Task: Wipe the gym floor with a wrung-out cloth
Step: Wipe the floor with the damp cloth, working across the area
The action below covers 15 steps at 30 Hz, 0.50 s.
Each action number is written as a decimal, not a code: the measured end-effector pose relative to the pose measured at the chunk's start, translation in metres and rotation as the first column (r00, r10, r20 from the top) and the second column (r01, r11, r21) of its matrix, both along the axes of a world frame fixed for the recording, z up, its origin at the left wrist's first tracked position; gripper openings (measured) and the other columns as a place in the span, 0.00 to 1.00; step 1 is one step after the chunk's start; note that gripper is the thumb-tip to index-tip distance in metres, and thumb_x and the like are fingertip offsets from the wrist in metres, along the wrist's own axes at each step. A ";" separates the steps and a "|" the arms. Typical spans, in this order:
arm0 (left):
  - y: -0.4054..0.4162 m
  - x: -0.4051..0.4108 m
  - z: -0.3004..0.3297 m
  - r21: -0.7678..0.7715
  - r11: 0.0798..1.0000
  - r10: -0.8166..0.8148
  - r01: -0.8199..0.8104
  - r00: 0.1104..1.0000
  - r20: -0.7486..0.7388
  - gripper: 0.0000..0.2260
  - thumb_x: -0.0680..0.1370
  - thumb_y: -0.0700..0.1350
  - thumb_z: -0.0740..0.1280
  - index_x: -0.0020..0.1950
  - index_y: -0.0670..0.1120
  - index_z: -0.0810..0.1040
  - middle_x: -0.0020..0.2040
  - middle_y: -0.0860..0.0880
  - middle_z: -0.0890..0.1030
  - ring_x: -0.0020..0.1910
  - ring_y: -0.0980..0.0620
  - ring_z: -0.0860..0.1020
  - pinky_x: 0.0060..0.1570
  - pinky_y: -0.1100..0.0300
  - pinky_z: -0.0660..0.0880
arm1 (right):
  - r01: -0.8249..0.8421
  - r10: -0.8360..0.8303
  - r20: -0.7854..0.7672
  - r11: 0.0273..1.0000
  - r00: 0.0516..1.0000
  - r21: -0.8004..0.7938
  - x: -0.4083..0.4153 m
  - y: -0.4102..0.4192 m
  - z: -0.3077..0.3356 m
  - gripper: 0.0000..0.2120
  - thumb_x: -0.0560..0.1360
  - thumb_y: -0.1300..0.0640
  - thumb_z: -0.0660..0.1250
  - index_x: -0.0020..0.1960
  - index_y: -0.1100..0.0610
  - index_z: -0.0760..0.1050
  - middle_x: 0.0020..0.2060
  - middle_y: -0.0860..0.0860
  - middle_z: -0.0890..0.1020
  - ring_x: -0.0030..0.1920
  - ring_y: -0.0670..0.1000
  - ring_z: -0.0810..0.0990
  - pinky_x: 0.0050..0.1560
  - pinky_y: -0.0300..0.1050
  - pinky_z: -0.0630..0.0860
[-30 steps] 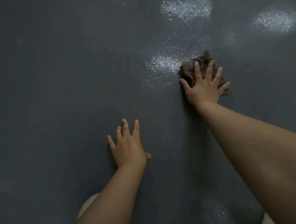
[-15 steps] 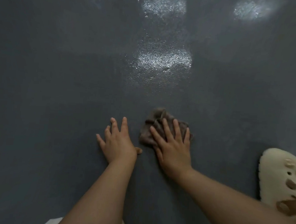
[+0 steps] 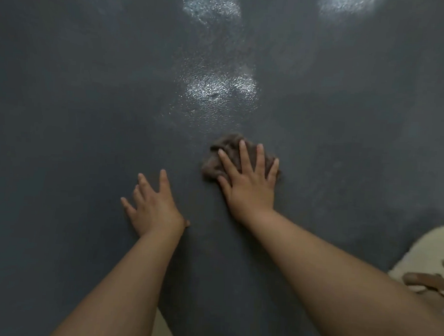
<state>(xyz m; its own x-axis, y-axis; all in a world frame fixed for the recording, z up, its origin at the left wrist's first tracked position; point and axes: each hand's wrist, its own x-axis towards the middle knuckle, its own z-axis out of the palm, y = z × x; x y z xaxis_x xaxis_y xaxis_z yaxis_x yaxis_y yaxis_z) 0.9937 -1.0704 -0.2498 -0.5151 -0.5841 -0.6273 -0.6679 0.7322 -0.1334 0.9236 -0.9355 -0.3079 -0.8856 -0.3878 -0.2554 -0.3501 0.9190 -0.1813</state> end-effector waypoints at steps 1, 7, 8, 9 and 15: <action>0.003 -0.001 0.000 0.002 0.999 -0.033 0.033 0.999 -0.018 0.48 0.71 0.52 0.74 0.77 0.54 0.40 0.77 0.42 0.41 0.76 0.44 0.47 0.73 0.45 0.44 | 0.020 -0.020 0.042 1.000 0.999 0.016 -0.020 -0.004 0.002 0.25 0.78 0.37 0.50 0.74 0.36 0.51 0.77 0.48 0.46 0.76 0.59 0.39 0.69 0.64 0.33; 0.040 -0.028 0.002 0.068 0.976 -0.196 0.209 0.968 -0.157 0.43 0.76 0.46 0.68 0.77 0.55 0.39 0.77 0.43 0.38 0.76 0.44 0.44 0.73 0.49 0.44 | 0.058 -0.063 0.113 0.997 0.992 0.048 -0.118 -0.010 0.007 0.26 0.79 0.36 0.47 0.74 0.35 0.43 0.76 0.46 0.38 0.75 0.59 0.34 0.69 0.66 0.34; 0.047 -0.033 0.003 0.088 0.968 -0.219 0.237 0.960 -0.173 0.43 0.76 0.46 0.68 0.77 0.55 0.39 0.77 0.43 0.38 0.76 0.44 0.44 0.73 0.49 0.44 | 0.054 -0.060 0.108 0.997 0.992 0.056 -0.125 -0.009 0.007 0.26 0.79 0.36 0.46 0.74 0.35 0.43 0.76 0.46 0.38 0.75 0.59 0.34 0.70 0.66 0.35; 0.054 -0.038 0.003 0.108 0.958 -0.242 0.264 0.953 -0.184 0.43 0.76 0.46 0.68 0.77 0.55 0.39 0.77 0.44 0.37 0.76 0.44 0.43 0.73 0.50 0.44 | 0.048 -0.054 0.096 0.997 0.994 0.060 -0.129 -0.009 0.007 0.26 0.79 0.36 0.46 0.74 0.35 0.42 0.76 0.46 0.38 0.75 0.59 0.35 0.70 0.65 0.35; 0.078 -0.057 0.001 0.166 0.924 -0.311 0.344 0.931 -0.192 0.43 0.76 0.46 0.67 0.76 0.54 0.36 0.76 0.44 0.35 0.76 0.45 0.41 0.74 0.52 0.44 | 0.019 -0.020 0.060 1.000 0.998 0.017 -0.120 0.003 0.008 0.25 0.81 0.40 0.46 0.75 0.37 0.43 0.77 0.47 0.40 0.76 0.57 0.37 0.72 0.63 0.36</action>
